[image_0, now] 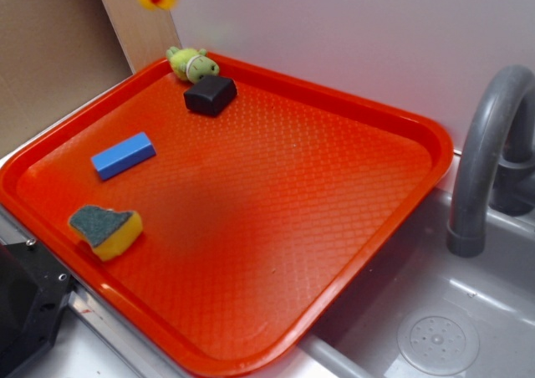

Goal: Grab the yellow duck.

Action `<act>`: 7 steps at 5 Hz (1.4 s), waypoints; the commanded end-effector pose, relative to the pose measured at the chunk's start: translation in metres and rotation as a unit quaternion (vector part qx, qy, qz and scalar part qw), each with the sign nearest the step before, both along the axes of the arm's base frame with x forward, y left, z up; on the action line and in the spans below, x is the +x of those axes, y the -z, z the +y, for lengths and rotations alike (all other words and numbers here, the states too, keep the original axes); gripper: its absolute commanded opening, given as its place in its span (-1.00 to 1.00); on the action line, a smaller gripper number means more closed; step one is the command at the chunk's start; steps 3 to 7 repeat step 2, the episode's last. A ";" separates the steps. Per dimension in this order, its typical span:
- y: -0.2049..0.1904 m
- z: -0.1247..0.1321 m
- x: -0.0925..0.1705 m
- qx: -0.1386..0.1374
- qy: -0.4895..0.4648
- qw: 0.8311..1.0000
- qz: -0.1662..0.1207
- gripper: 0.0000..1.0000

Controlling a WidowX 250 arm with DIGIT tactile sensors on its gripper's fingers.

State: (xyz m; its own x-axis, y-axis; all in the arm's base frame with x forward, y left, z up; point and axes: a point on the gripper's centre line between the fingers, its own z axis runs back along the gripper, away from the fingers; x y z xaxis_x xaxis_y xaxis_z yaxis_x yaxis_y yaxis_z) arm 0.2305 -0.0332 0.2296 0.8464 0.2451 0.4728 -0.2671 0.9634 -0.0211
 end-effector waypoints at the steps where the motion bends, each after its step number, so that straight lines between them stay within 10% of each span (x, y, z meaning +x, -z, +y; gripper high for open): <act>1: -0.027 0.033 -0.019 -0.045 -0.084 0.995 -0.033 -1.00; 7: -0.022 0.038 -0.013 -0.052 -0.074 0.996 -0.018 -1.00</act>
